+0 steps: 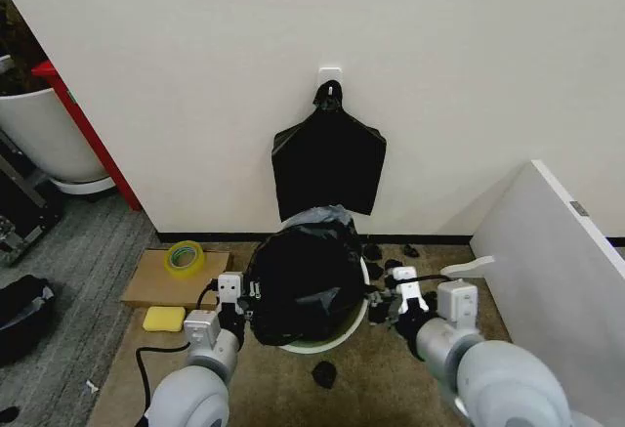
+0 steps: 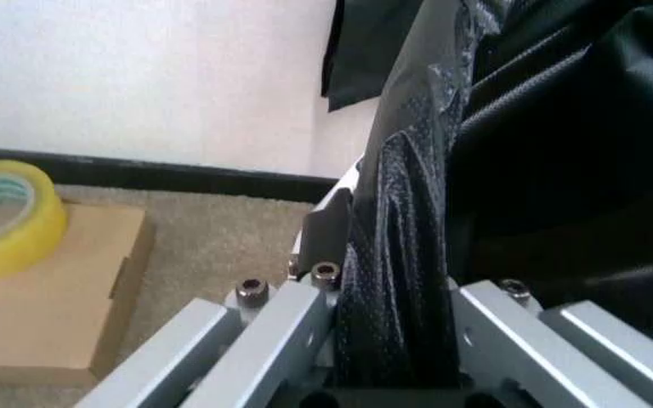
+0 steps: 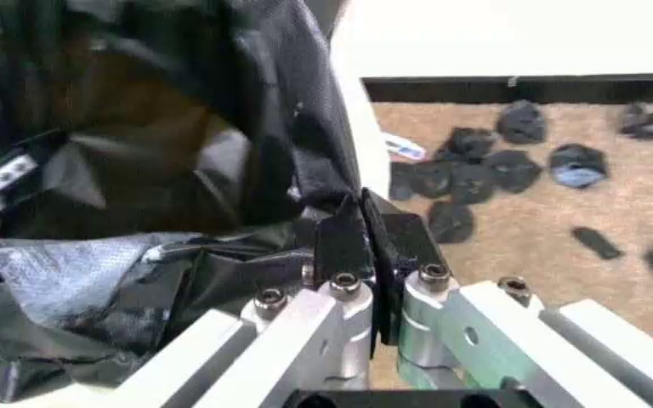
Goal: Place the garbage bag over the trash bin.
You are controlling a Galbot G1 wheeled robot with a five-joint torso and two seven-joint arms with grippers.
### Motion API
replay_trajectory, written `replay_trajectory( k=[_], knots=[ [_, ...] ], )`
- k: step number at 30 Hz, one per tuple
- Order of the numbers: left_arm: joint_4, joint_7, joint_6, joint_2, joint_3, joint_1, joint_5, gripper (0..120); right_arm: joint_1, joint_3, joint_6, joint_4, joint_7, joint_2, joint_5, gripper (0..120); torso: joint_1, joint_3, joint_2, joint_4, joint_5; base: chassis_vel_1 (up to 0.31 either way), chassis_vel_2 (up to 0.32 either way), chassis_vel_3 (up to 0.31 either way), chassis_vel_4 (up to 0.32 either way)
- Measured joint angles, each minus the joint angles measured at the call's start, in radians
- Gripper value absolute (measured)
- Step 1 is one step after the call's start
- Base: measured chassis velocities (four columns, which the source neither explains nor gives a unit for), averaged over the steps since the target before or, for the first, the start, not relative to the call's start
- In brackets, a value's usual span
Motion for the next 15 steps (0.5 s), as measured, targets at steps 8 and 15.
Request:
replay_trajectory(
  k=[8, 15],
  knots=[
    [-0.014, 0.004, -0.024, 0.008, -0.013, 0.004, -0.063, 1, -0.053, 0.090, -0.028, -0.016, -0.008, -0.058, 0.034, 0, 0.000, 0.000, 0.000, 0.0000, 0.0002, 0.000, 0.000, 0.000, 0.000],
    [-0.026, 0.021, -0.045, 0.002, -0.016, 0.006, -0.105, 1, -0.071, 0.123, -0.043, -0.041, -0.056, -0.073, 0.094, 0, 0.000, 0.000, 0.000, 0.0000, 0.0002, 0.000, 0.000, 0.000, 0.000]
  ],
)
